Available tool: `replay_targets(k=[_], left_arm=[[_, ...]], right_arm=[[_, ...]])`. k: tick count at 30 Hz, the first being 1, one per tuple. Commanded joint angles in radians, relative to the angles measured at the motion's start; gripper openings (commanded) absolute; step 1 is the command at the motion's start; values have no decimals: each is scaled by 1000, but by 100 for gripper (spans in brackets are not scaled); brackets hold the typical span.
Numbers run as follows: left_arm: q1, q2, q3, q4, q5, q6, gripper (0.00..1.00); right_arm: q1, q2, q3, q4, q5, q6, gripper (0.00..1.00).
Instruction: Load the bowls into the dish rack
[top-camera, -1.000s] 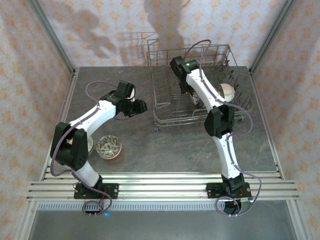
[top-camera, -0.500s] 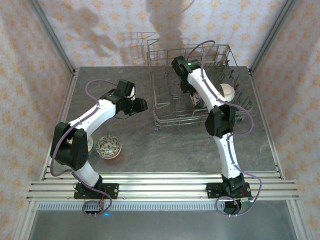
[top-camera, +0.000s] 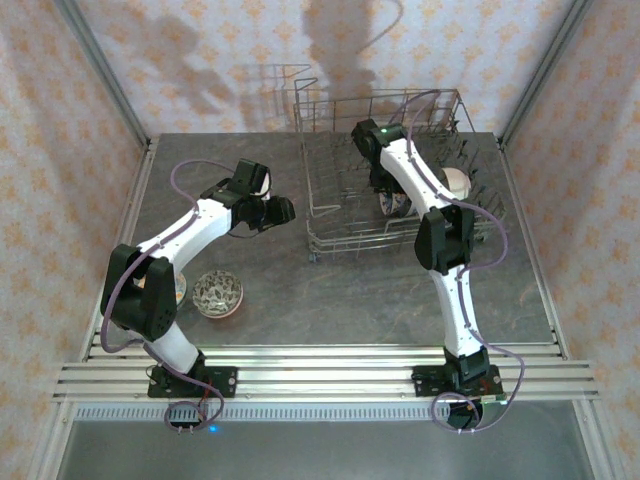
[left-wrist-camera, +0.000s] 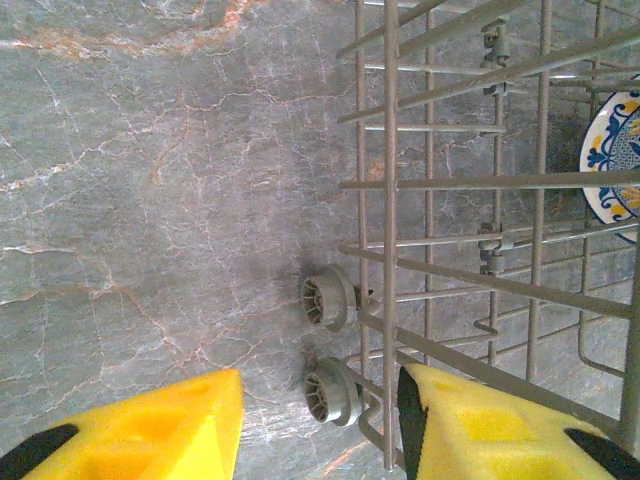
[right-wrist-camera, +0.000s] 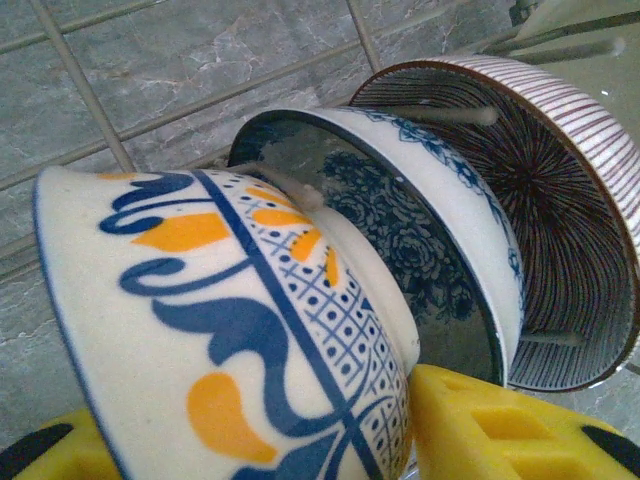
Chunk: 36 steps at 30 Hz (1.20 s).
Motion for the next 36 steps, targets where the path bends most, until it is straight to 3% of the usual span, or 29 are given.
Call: replay_targets(k=[1,14,26,31,36], left_arm=[[0,-11,-9,-6,2,14,46],[0,-80,15,-87,-70,12,47],[29,-165,76,-340,-245,-34,50],[37,-237,51,-498,-394,-113,51],[48,-383,-63,-596,-464,-196,52]], right_arm=[[2,-11,9,-15,-49,6,51],[2,-126,18,15,70,-90,85],[-1,-364,-155,158,49,-291,90],[-3,-492,-265,243,-95,-358,89],[-3,-594,-407,323,-184,-396,88]])
